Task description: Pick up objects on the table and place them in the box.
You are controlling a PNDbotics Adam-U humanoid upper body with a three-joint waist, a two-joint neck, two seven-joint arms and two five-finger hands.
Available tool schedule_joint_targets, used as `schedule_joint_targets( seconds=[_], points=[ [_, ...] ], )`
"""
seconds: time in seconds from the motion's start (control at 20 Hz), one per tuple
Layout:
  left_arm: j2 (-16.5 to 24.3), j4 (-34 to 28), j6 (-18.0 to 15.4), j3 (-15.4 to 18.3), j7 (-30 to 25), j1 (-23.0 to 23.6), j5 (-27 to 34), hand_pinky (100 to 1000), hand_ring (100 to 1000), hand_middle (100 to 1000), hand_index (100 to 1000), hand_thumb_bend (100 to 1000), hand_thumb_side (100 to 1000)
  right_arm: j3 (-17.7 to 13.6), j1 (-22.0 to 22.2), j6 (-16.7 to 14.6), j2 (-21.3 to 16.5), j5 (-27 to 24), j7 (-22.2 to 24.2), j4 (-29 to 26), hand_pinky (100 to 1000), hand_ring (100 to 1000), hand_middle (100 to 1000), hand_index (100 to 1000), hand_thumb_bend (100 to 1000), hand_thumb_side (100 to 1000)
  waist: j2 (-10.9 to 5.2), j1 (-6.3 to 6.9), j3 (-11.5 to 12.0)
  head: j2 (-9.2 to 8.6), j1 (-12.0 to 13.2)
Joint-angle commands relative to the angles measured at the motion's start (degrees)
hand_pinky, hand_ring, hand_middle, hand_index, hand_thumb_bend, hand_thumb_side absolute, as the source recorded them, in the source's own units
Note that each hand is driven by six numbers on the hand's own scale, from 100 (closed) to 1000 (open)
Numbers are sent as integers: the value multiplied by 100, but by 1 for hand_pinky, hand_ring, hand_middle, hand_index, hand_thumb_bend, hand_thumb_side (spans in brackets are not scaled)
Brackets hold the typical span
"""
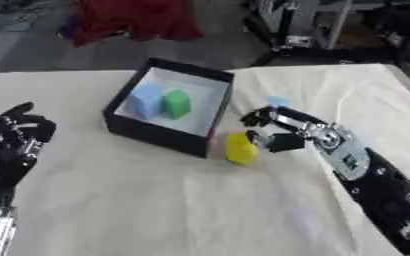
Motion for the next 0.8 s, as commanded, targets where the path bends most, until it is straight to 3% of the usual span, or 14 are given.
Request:
schedule_joint_targets(
  seconds=[0.05, 0.4, 0.6, 0.65, 0.8],
  points=[
    [51, -87, -11, 11, -30, -64, -21, 674, 592, 622, 842, 881, 663, 9, -85, -109, -29, 106, 169, -55, 846, 845, 771, 865, 100, 592, -3, 46, -1, -10, -28],
    [53, -88, -8, 10, -45, -61, -26, 674, 589, 618, 842, 880, 664, 38, -94, -368, -31, 433, 582, -99, 851, 851, 777, 870, 100, 542, -1, 42, -2, -10, -25],
    [52, -89, -7, 9, -50, -62, -26, 673, 586, 616, 843, 879, 665, 17, -88, -422, -26, 697, 745, -43, 850, 849, 775, 856, 100, 376, -4, 41, -1, -10, -27],
    [51, -90, -7, 9, -51, -62, -26, 673, 585, 615, 843, 879, 665, 7, -86, -428, -24, 754, 765, -27, 849, 847, 770, 844, 100, 260, -5, 40, -1, -10, -28],
    [51, -95, -7, 7, -50, -59, -25, 676, 584, 614, 843, 879, 665, -25, -85, -441, -24, 942, 764, 16, 844, 839, 754, 822, 100, 100, -9, 39, -1, -10, -32]
  ],
)
